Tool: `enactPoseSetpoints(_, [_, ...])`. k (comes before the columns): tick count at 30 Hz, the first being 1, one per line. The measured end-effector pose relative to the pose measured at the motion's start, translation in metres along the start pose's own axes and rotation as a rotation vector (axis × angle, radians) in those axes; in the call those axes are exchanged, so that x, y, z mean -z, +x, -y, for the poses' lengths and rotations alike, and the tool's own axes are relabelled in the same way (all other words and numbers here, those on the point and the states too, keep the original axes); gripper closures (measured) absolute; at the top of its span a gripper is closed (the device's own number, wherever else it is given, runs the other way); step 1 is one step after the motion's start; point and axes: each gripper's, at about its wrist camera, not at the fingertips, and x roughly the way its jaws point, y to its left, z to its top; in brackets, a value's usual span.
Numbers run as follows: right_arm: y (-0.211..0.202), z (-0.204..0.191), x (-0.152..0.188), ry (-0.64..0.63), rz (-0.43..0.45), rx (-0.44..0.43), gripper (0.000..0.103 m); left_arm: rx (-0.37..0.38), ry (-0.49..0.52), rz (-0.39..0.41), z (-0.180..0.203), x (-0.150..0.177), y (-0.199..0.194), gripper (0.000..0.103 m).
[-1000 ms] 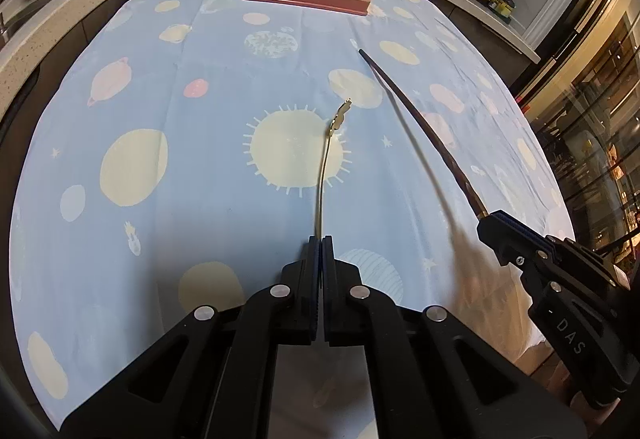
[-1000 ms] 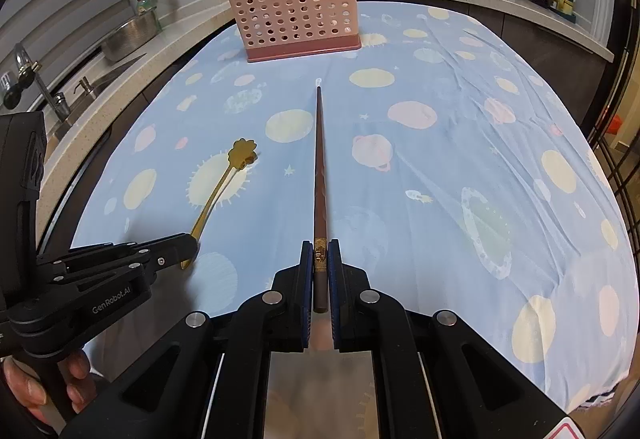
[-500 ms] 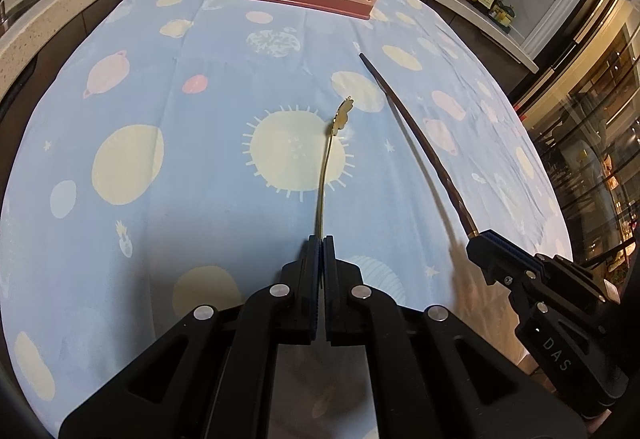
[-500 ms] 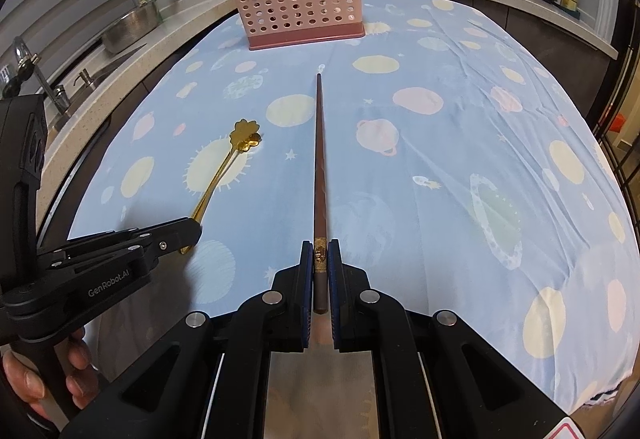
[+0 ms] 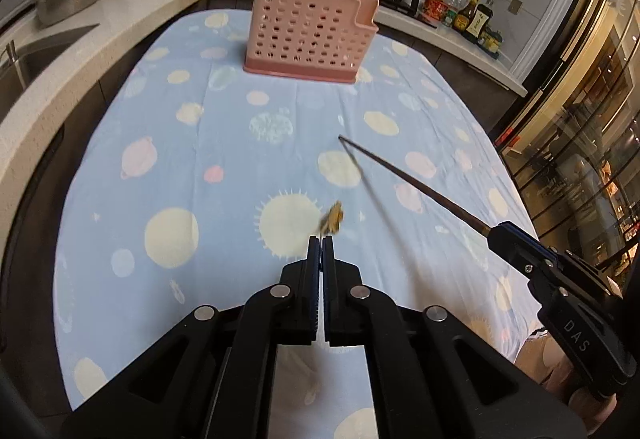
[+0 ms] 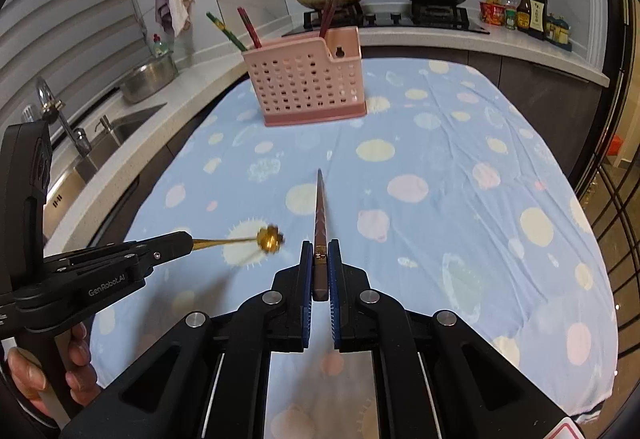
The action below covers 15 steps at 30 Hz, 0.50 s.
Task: Organize utensils
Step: 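Lift the gold spoon and brown chopstick toward the pink holder with both tools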
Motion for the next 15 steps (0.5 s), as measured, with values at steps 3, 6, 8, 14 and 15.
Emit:
enactPoseSetpoints(3, [-0.012, 0.000, -0.022, -0.003, 0.056, -0.010, 0.096, 0.000, 0.007, 0.049, 0.001, -0.019, -0.014, 0.102])
enactPoseSetpoints(6, [-0.018, -0.002, -0.044, -0.009, 0.105, -0.017, 0.096, -0.008, 0.021, 0.096, 0.001, -0.039, -0.025, 0.102])
enactPoseSetpoints(8, [-0.020, -0.003, -0.059, -0.002, 0.130, -0.032, 0.096, -0.012, 0.025, 0.119, 0.001, -0.054, -0.030, 0.102])
enactPoseSetpoints(14, [-0.028, -0.011, -0.110, -0.019, 0.215, -0.069, 0.096, -0.033, 0.054, 0.193, 0.005, -0.099, -0.044, 0.102])
enactPoseSetpoints(15, [-0.029, -0.012, -0.120, -0.024, 0.229, -0.074, 0.096, -0.036, 0.061, 0.205, 0.006, -0.108, -0.046, 0.102])
